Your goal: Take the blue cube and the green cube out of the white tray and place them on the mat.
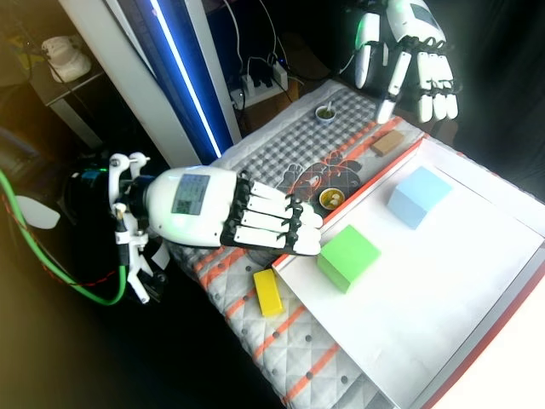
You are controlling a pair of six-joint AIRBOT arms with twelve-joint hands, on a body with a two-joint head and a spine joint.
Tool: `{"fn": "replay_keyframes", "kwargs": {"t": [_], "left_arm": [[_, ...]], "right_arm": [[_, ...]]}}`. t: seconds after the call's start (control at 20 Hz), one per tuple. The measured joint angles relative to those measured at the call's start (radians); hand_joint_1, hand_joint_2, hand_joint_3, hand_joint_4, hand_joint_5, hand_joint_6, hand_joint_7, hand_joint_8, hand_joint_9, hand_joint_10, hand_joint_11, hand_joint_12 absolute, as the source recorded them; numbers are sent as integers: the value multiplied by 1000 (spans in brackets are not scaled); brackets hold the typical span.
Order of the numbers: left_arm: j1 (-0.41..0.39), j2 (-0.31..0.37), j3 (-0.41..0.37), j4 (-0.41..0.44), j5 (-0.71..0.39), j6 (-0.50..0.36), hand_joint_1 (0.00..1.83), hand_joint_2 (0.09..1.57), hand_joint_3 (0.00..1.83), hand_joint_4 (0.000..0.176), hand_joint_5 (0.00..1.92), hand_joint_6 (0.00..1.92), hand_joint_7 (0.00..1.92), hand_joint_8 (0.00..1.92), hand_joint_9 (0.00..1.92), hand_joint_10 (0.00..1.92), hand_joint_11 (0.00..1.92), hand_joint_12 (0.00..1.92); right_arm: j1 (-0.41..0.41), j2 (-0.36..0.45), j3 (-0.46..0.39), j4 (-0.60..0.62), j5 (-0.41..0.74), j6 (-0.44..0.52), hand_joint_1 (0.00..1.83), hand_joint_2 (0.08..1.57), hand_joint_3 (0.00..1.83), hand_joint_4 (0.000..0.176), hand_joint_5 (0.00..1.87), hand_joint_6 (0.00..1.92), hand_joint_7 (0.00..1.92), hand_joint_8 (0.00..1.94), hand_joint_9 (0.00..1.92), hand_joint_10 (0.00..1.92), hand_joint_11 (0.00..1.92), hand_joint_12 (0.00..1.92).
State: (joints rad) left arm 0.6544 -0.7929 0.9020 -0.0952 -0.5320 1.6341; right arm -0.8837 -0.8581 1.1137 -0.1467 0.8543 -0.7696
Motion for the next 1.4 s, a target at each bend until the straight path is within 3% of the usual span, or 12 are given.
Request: {"fn": "replay_keyframes", "kwargs": {"t": [0.1,0.15,0.2,0.3,0.4,0.55,0.8,1.0,1.1,1.15,1.25,1.4], "left_arm": [[-6,-16,23,-17,0,0,151,1246,0,166,270,0,338,0,370,0,14,841],[-23,-47,61,-53,4,0,222,1208,0,162,273,1,291,0,319,0,2,804],[-40,-66,89,-74,14,0,258,1183,0,161,257,0,257,0,265,0,0,734],[-91,-122,156,-126,34,27,364,1097,0,175,141,0,137,0,120,0,0,320],[-130,-161,181,-232,62,206,411,1048,0,176,81,3,91,2,74,2,0,149],[-156,-217,213,-306,93,341,569,961,0,176,41,1,6,0,4,0,0,47],[-188,-322,372,-426,177,385,779,868,0,176,0,0,0,0,0,0,0,0],[-201,-391,467,-452,293,411,660,885,0,176,43,12,0,0,0,0,0,0],[-202,-405,475,-475,344,498,605,901,5,176,73,17,0,0,0,0,0,0],[-203,-412,475,-513,363,583,570,907,7,176,77,15,0,0,0,0,1,0],[-203,-425,478,-568,388,686,575,901,2,176,84,13,0,0,13,5,37,16],[-204,-465,535,-573,416,692,589,947,14,176,71,4,30,9,45,13,23,11]], "right_arm": [[4,-14,9,6,-1,-2,535,1164,0,108,381,2,290,3,236,0,0,588],[21,-31,21,7,-12,-2,599,1156,0,64,359,0,297,2,228,0,0,526],[35,-47,33,10,-16,-2,623,1138,0,65,297,0,264,0,206,0,0,484],[85,-92,77,31,-23,-2,638,1070,0,126,102,0,99,0,104,0,0,340],[159,-145,137,44,-60,-2,582,1027,0,171,10,0,54,0,55,1,0,99],[215,-205,202,49,-132,-3,687,970,0,175,7,2,1,0,1,0,0,0],[263,-282,298,48,-286,-3,674,990,0,176,29,5,30,6,6,1,73,37],[277,-333,356,49,-365,-3,670,980,0,163,36,4,44,11,33,12,106,63],[277,-348,369,49,-398,-2,629,971,0,175,62,0,108,3,143,10,5,785],[277,-354,373,50,-409,-2,639,969,0,176,80,2,169,9,200,20,0,928],[277,-360,377,51,-419,-2,698,976,1,163,85,1,156,6,185,5,0,777],[277,-372,388,51,-430,-2,655,979,0,176,87,2,117,3,171,8,0,649]]}}
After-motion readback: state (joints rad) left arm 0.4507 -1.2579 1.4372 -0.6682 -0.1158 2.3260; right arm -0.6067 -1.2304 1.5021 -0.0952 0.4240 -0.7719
